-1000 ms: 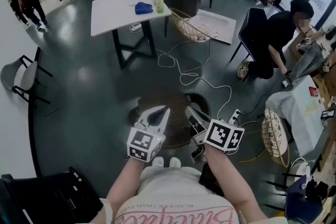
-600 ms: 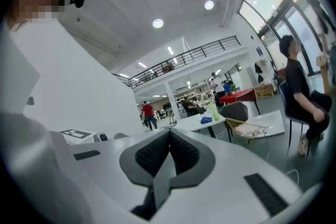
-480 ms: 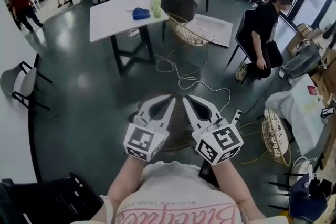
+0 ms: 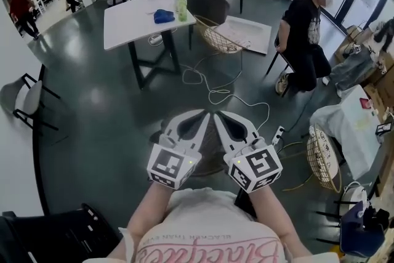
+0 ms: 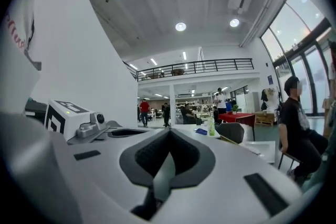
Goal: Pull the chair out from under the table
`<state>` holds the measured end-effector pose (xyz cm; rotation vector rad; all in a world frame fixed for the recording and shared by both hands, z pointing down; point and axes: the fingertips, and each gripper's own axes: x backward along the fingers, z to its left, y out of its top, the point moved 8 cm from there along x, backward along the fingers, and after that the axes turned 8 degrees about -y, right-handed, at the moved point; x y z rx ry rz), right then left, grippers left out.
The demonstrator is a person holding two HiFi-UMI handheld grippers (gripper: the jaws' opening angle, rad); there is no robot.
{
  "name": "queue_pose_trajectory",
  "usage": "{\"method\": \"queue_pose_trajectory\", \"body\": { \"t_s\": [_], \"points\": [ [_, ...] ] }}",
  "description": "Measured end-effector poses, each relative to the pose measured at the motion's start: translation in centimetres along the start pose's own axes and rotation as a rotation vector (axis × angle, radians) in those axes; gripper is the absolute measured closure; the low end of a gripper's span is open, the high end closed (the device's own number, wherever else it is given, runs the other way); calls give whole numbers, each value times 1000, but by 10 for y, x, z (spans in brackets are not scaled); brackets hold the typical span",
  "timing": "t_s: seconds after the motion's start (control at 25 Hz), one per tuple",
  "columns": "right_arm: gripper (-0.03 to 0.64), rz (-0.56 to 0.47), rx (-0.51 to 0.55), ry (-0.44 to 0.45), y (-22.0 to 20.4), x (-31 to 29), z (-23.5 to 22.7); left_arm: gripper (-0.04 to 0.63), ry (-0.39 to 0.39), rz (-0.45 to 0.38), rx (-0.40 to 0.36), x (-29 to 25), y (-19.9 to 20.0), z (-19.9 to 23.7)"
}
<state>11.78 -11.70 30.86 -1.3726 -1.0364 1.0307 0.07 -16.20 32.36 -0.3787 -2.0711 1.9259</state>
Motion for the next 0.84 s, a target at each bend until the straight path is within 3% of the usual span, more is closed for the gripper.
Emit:
{"method": "queue_pose_trajectory", "body": {
  "t_s": [0.84],
  "points": [
    [614,16,49,39,-9,3,7,594,1,17,-7,5,-3,-6]
  ]
}}
